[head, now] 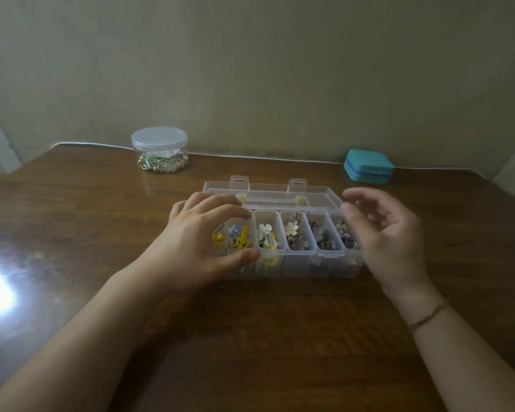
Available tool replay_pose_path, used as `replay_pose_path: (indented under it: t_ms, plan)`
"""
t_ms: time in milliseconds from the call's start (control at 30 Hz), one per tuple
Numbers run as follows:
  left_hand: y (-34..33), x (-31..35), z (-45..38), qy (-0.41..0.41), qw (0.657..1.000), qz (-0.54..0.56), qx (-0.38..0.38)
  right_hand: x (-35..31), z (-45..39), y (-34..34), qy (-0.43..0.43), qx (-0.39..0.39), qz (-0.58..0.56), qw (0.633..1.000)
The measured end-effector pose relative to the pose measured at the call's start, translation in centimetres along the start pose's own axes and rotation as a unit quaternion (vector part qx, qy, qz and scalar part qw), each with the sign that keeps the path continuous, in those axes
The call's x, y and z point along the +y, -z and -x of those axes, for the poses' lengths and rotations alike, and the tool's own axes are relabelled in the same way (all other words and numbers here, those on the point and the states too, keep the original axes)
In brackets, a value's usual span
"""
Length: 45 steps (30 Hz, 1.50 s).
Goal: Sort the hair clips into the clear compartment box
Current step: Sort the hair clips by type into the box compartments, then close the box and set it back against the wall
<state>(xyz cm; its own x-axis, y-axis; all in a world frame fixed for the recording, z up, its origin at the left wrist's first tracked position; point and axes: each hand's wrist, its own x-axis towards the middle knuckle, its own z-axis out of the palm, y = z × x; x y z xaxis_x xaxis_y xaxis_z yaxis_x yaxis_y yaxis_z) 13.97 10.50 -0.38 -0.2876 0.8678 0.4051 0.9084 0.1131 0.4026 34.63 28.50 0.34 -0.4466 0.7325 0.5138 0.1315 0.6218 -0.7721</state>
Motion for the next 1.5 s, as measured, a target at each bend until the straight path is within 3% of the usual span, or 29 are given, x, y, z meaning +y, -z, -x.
replay_pose_path:
  t_ms: [100,233,367,500,600,700,767,867,967,1100,1500]
  plan:
    - [0.3,0.0,0.1,0.016,0.997,0.081,0.011,0.6,-1.0,0.8,-0.115,0.061,-0.11,0.985]
    - [0.1,0.2,-0.2,0.14,0.96,0.215,0.107,2.1,-1.4,0.6,-0.276,-0.059,-0.162,0.945]
    - [0.3,0.1,-0.7,0.298,0.844,0.436,0.097,1.7,-1.3,0.7,-0.324,-0.154,-0.315,0.879]
    - [1.1,0.9,-0.9,0.269,0.723,0.618,0.152,2.3,-1.3,1.2,-0.314,-0.162,-0.439,0.826]
    - [1.7,-0.1,-0.6,0.21,0.689,0.672,0.174,2.0,-1.5,1.6,-0.292,-0.144,-0.482,0.813]
    - [2.0,-0.2,-0.6,0.165,0.732,0.642,0.155,1.6,-1.5,2.2,-0.27,-0.106,-0.475,0.831]
    - [2.0,-0.2,-0.6,0.125,0.788,0.587,0.137,1.5,-1.4,2.6,-0.263,-0.12,-0.425,0.858]
    - [2.0,-0.6,-0.4,0.039,0.92,0.377,0.099,1.1,-1.0,3.3,-0.157,-0.2,-0.202,0.946]
    - [2.3,-0.3,0.4,-0.017,0.983,0.185,0.009,1.0,-0.8,4.3,-0.052,-0.26,-0.045,0.963]
    - [1.7,0.3,0.5,-0.062,0.994,0.088,-0.029,0.4,-0.4,5.2,-0.03,-0.392,0.04,0.918]
    - [1.3,0.3,0.2,-0.068,0.997,0.017,-0.02,-1.0,-0.8,4.9,-0.022,-0.354,0.152,0.923]
